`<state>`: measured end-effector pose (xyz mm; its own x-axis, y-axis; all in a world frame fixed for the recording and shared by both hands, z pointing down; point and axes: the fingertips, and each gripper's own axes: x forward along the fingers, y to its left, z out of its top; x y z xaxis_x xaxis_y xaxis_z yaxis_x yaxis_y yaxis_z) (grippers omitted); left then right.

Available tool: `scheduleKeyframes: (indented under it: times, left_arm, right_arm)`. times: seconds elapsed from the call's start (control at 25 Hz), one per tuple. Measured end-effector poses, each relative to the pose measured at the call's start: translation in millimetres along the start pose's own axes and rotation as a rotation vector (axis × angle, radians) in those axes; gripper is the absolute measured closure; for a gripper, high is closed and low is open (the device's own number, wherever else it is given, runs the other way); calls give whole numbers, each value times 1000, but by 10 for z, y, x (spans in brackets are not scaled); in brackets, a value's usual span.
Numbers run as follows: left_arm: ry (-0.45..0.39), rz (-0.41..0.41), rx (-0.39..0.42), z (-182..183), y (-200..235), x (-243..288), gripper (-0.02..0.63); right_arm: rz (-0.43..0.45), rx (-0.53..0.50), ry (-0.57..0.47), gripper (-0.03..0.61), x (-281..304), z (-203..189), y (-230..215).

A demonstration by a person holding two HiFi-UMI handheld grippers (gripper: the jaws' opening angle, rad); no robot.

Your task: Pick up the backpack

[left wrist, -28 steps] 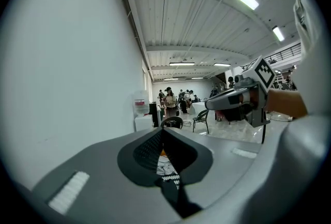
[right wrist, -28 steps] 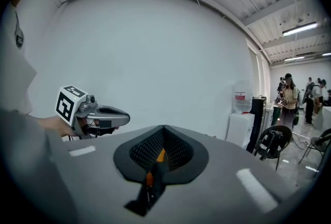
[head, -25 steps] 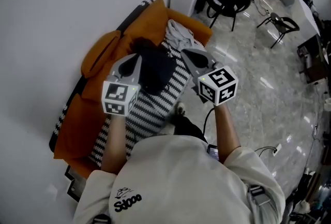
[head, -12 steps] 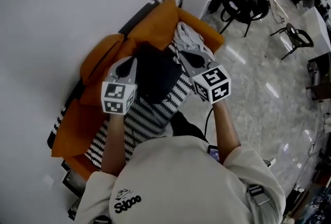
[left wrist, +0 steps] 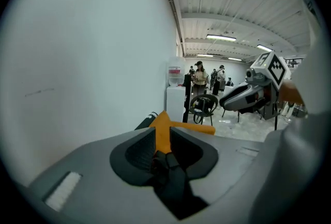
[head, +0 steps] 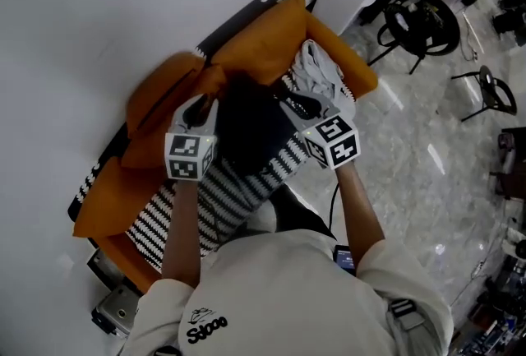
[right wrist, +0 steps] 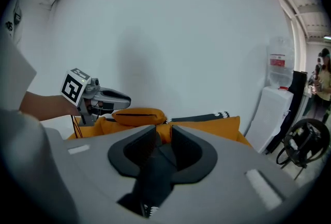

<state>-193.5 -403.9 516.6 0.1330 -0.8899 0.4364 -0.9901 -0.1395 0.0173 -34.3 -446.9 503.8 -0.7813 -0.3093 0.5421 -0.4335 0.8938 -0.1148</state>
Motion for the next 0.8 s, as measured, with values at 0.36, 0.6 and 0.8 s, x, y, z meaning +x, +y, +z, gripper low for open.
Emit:
scheduleKeyframes:
  times: [0.36, 0.6, 0.8]
  left_arm:
    - [119, 18, -33, -574, 224, 640, 511]
    - [237, 29, -43, -967, 332, 940, 474]
    - [305, 15, -88, -1262, 407, 1124, 462]
  right_arm:
    - [146, -23, 145, 383, 903, -440, -298]
    - [217, -9, 220, 370, 1409, -719, -478]
    - [272, -23, 265, 359, 1798, -968, -520]
